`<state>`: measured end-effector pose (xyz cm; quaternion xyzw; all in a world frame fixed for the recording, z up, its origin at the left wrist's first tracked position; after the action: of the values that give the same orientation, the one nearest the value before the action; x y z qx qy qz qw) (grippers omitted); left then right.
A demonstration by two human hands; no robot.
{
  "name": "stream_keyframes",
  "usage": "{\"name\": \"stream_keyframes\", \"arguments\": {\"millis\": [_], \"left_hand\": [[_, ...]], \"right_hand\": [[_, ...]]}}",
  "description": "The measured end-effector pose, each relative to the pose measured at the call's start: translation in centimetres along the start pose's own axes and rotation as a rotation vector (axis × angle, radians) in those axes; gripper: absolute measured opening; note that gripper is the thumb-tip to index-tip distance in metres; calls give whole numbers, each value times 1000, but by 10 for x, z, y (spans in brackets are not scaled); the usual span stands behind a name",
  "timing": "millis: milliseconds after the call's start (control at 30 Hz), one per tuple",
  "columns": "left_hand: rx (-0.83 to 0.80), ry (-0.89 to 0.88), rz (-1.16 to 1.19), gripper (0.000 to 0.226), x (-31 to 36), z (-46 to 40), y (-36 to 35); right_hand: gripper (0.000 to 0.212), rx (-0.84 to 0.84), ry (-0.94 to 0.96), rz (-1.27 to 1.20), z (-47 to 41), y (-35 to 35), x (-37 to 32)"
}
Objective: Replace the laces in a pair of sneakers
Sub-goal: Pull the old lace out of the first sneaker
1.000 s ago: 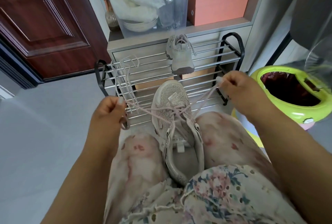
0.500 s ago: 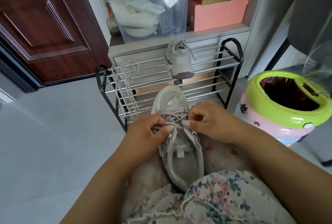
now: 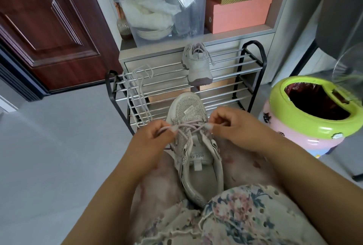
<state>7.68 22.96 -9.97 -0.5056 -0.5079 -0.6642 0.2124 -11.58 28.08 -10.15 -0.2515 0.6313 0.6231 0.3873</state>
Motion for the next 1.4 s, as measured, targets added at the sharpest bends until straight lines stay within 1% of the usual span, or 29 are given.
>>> {"name": "stream_keyframes", "arguments": {"millis": [100, 200, 300, 400, 500, 533, 600, 633, 667, 733, 767, 867, 933, 1000, 1067, 1133, 1167, 1233, 1367, 1400], "left_hand": [[-62, -110, -126, 24, 8, -1, -12], [-52, -165, -143, 20, 13, -2, -18], [15, -155, -68, 20, 13, -2, -17], [88, -86, 75, 21, 7, 0, -14], [144, -19, 244, 22, -1, 5, -18], [163, -4, 365, 23, -3, 4, -18], [188, 29, 684, 22, -5, 2, -21], [191, 44, 769, 22, -5, 1, -23], [185, 56, 771, 23, -5, 1, -24], [168, 56, 650, 24, -5, 3, -25], [160, 36, 577, 24, -5, 5, -23], [105, -67, 438, 22, 3, 11, -14], [101, -122, 328, 33, 9, 13, -6], [161, -168, 157, 45, 11, 10, 4], [206, -244, 15, 51, 17, 3, 11], [169, -333, -90, 55, 27, -3, 8], [141, -355, -121, 56, 31, -5, 3], [105, -347, -158, 52, 32, -5, -4], [38, -207, -183, 40, 19, -6, -15], [29, -186, -197, 33, 17, -7, -17]], "right_hand": [[26, -36, 54, 157, 1, -10, -7], [30, -42, 90, 146, 1, -13, -12], [29, -36, 94, 106, 0, -15, -11], [27, 17, 68, 28, 0, -11, -7], [28, 83, 66, 11, 2, -6, -8], [29, 102, 63, 26, 3, -6, -8], [28, 115, 49, 27, 2, -6, -8], [27, 103, 25, -61, 1, -7, -6], [26, 91, -1, -205, 0, -7, -5], [25, 107, -34, -396, -1, 1, -1], [24, 125, -12, -397, -1, 8, -1], [12, 64, 73, -264, 6, 13, -7], [4, 48, 88, -194, 10, 13, -10], [4, 118, 111, -153, 9, 17, -13], [4, 172, 141, -119, 5, 20, -20], [2, 163, 151, -56, 1, 14, -25], [5, 143, 144, -19, -1, 9, -25], [10, 104, 124, 56, -3, 1, -24], [14, 35, 33, 73, -4, -6, -19], [14, 32, 11, 74, -5, -7, -18]]}}
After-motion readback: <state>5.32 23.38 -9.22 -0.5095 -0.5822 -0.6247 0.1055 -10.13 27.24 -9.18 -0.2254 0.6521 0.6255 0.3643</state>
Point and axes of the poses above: each hand's wrist, its own z-axis away from the middle knuckle, its own y-axis out of the back of the hand, x = y × z, the point moved 8 cm from there along -z, towards the middle knuckle, and after that the axes turned 7 degrees about -y, right-handed, at the moved point
